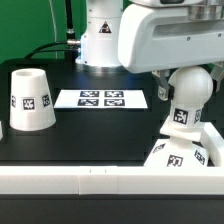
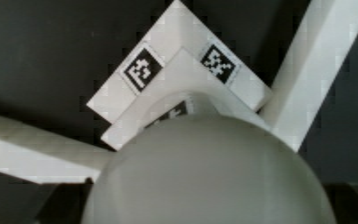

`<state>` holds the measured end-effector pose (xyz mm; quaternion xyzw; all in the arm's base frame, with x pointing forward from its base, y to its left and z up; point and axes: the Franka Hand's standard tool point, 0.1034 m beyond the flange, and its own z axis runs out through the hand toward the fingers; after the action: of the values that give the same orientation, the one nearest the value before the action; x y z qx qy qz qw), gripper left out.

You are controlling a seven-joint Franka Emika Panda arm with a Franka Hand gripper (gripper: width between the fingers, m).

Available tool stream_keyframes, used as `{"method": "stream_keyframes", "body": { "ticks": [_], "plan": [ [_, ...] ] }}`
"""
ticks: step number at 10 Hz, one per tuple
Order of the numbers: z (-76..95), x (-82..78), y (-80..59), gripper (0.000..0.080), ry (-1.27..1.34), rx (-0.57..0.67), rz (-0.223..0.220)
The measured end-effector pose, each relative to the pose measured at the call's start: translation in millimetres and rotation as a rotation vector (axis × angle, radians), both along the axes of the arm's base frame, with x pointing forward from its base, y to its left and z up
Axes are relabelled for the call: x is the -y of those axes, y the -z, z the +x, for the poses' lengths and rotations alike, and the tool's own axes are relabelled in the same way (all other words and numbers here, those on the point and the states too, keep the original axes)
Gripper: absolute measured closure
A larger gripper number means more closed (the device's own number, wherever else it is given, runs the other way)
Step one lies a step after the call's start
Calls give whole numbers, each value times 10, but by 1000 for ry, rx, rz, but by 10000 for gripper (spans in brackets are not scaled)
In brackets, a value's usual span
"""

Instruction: Assemble lamp

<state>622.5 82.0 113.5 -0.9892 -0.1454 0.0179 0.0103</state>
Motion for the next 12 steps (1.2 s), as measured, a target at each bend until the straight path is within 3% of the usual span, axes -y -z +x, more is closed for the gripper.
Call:
{"method": "stream_keyframes", "body": {
  "ticks": [3,4,6,9,11,12],
  "plan": [
    [-1,10,2,221,82,-3,-4],
    [-4,9,7,120,82,-4,-4],
    [-116,24,-51,106,58,-9,-5],
    [-484,280,-185,101,-23,-33,-8],
    [-562,543,-228,101,-33,-37,-10],
    [-562,487,-209,101,-33,-39,-9]
  ]
}}
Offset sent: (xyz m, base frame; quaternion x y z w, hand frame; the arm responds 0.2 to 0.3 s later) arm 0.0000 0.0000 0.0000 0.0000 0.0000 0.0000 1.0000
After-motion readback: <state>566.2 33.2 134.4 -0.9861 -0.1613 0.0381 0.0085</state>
